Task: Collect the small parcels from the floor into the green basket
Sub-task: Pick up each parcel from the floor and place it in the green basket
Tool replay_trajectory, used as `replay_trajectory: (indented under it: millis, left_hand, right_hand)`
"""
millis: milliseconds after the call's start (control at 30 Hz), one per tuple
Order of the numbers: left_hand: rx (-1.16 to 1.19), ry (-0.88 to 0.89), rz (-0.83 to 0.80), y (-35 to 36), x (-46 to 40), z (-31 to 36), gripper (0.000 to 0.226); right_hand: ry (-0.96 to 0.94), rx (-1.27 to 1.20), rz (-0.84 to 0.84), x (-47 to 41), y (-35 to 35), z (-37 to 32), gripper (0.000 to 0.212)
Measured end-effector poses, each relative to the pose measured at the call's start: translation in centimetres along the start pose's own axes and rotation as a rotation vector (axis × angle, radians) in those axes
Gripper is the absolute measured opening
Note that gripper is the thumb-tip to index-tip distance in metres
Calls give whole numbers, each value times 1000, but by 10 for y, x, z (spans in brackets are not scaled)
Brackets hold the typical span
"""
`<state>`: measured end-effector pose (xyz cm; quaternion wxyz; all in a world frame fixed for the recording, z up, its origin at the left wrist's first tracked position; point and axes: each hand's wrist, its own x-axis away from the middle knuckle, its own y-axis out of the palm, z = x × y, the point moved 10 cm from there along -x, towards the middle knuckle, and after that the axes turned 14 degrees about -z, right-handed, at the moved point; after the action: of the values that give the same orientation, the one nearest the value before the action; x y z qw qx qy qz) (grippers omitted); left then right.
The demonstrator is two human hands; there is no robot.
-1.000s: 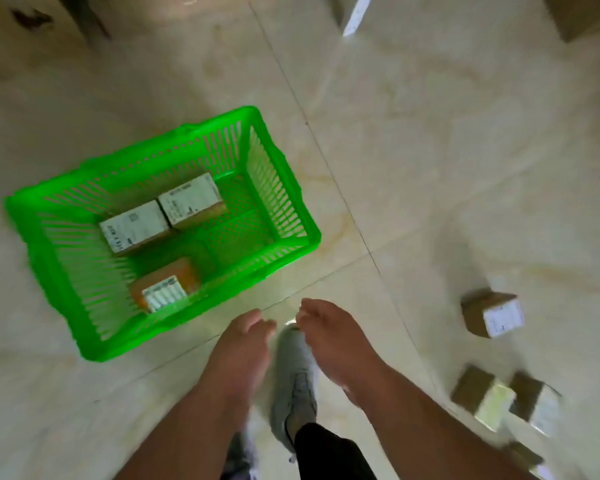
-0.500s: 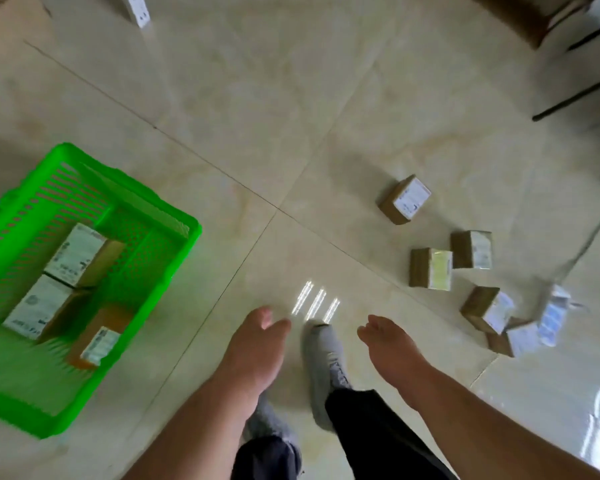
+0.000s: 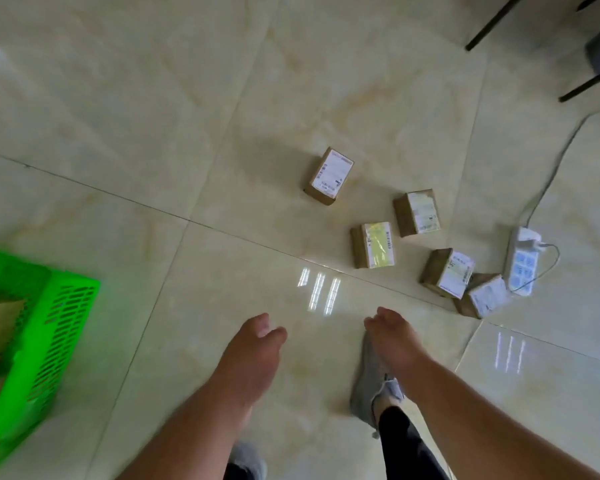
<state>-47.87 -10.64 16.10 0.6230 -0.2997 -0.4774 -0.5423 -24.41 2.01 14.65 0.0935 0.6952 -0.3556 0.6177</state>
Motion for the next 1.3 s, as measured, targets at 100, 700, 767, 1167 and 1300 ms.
replay_trajectory:
  millis: [100,700,767,1167,1300]
  left_hand:
    - [-9,-18,-2,54,-23,26,84]
    - [-128,-10,81,222,-287,71,57]
    - [-146,6,110,223,-318,72,43]
    - [-89,98,49,223,-311,76,44]
    - [-12,110,103,200,-243,83,36]
  right_hand:
    - [-10,-51,-42,-29,-48,15,41]
    - [-108,-8,-122,-270,-171,44,7]
    - [-139,3,-137,-303,-159,45,32]
    - [-258,44,-245,-275,-141,8,35]
    - [-285,133,-274,-212,-131,-27,27]
